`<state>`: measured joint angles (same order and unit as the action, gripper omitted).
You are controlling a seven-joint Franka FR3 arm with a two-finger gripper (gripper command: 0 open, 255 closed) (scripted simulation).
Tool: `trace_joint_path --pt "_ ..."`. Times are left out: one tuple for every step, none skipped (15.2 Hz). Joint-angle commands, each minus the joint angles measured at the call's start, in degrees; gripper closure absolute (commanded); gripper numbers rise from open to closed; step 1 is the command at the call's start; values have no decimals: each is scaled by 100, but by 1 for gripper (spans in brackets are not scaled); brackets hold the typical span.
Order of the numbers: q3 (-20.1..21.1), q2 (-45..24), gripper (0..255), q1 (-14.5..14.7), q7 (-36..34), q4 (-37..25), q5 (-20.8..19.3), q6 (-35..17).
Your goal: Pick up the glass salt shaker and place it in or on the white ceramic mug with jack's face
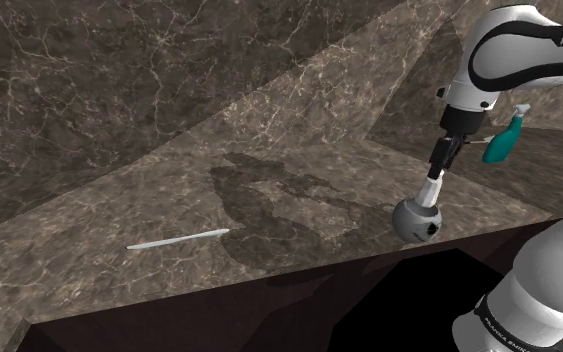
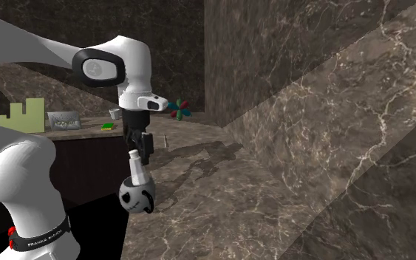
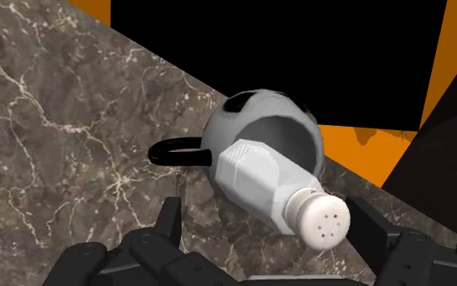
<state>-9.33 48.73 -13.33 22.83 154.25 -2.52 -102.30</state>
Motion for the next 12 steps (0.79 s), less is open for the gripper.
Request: trace_joint_path --pt "16 14 0 6 -7 -193 13 208" --pt "22 1 0 12 -6 -392 21 393" --pt "27 -21 0 18 -4 -596 28 575" --pt "31 -44 0 22 -2 -760 34 716" --pt "30 -44 0 23 -2 -760 34 716" --pt "30 -43 0 22 -2 -760 34 717" --pt "30 -44 0 23 -2 -760 34 716" --pt "30 -44 0 23 -2 -760 34 716" --pt "30 -44 0 23 -2 -760 34 716" --pt "30 -44 0 23 -2 -760 34 716" --pt "30 -44 0 23 -2 -760 34 716" --pt "30 -44 0 23 -2 -760 34 716"
